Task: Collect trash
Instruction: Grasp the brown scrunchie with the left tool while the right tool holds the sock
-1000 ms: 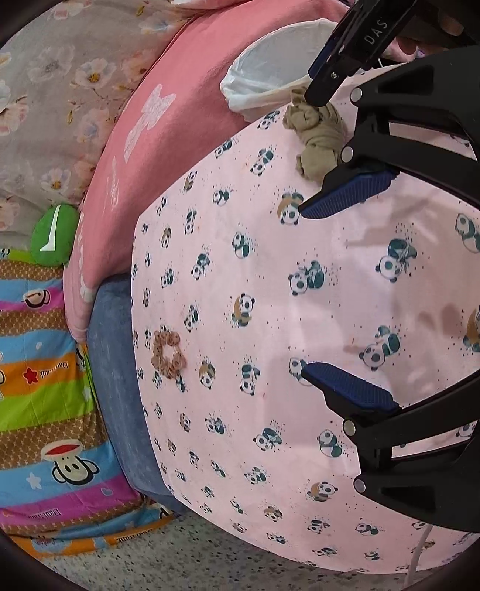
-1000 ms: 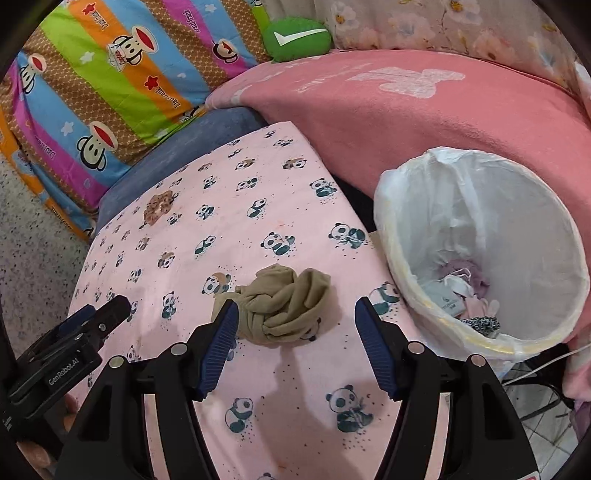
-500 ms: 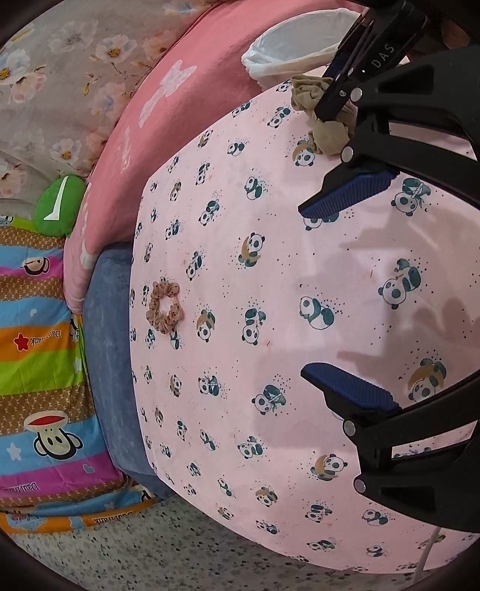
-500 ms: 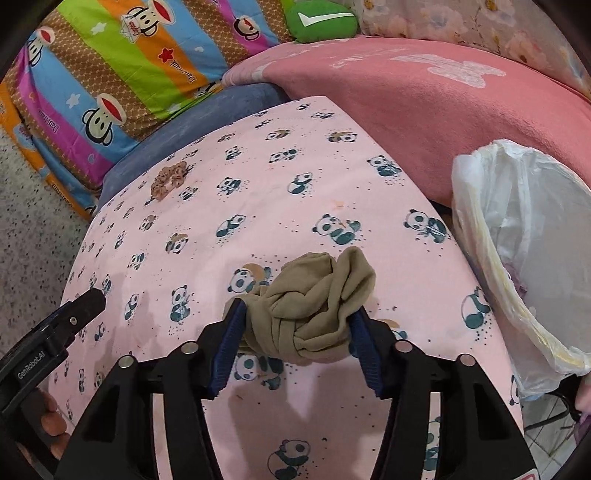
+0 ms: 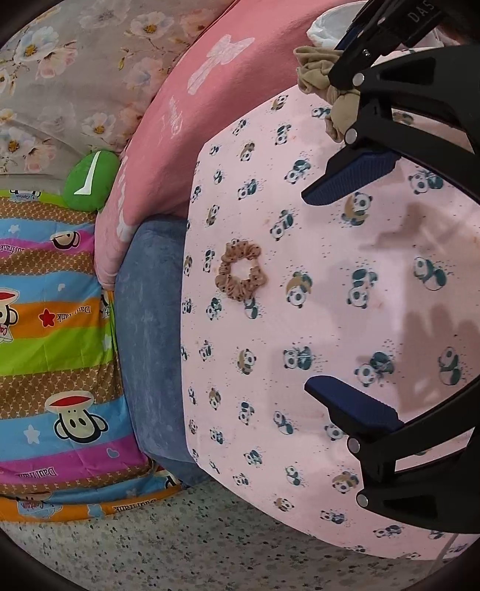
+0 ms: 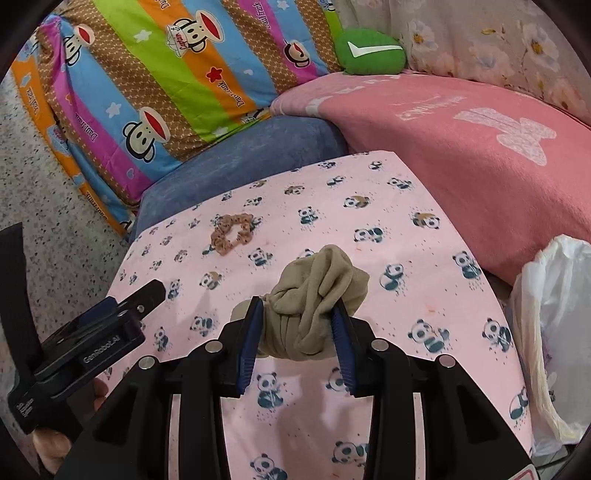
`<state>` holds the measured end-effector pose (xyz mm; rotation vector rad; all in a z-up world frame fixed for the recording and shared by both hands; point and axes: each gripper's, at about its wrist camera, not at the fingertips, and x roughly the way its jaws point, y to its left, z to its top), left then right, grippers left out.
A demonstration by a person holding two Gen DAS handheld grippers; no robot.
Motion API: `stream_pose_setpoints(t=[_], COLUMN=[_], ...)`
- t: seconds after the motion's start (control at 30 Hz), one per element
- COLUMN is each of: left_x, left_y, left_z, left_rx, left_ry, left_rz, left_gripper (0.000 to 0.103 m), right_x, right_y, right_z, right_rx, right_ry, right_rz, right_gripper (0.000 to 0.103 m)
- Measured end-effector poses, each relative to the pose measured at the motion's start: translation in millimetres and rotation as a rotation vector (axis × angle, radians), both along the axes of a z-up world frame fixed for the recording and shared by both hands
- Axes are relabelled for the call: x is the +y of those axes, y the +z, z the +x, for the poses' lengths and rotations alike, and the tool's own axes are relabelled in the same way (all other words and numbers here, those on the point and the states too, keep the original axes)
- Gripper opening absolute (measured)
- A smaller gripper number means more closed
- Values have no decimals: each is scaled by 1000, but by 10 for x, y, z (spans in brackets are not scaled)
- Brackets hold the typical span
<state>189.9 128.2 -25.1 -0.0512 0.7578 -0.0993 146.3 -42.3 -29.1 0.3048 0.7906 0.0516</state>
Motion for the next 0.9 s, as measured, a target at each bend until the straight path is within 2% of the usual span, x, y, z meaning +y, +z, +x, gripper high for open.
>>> stream_pose_setpoints(t=[0.23, 0.47, 0.57, 0.7, 0.77, 0.83, 0.87, 0.9], left_x=[-60, -125, -153, -175, -186, -198, -205, -212], left_y=[-94, -250, -345, -475, -512, -544, -559, -580], left_z=[549, 1026, 1172, 1281, 1296, 1300, 1309, 1316], left_rx=[-3, 14, 37, 78, 86, 99, 110, 119], left_ry=[21, 42, 43, 29, 22, 5, -2, -8], left_rz=[23, 54, 63, 58, 60, 51, 47, 42], left_gripper=[89, 89, 85, 69, 66, 52, 48, 38], right_x=[44, 33, 32, 51, 76, 85, 95, 99], right_y=[148, 128, 70, -24, -66, -87, -103, -122], right_z=[392, 780, 917, 1039, 1088, 1101, 1116, 1124], right_rx=[-37, -36, -30, -12, -8, -7, -5, -4], right_ry=[15, 15, 15, 15, 19, 20, 22, 22], right_rz=[-2, -6, -4, -2, -7, -9, -8, -6], right_gripper=[37, 37, 37, 38, 38, 38, 38, 38])
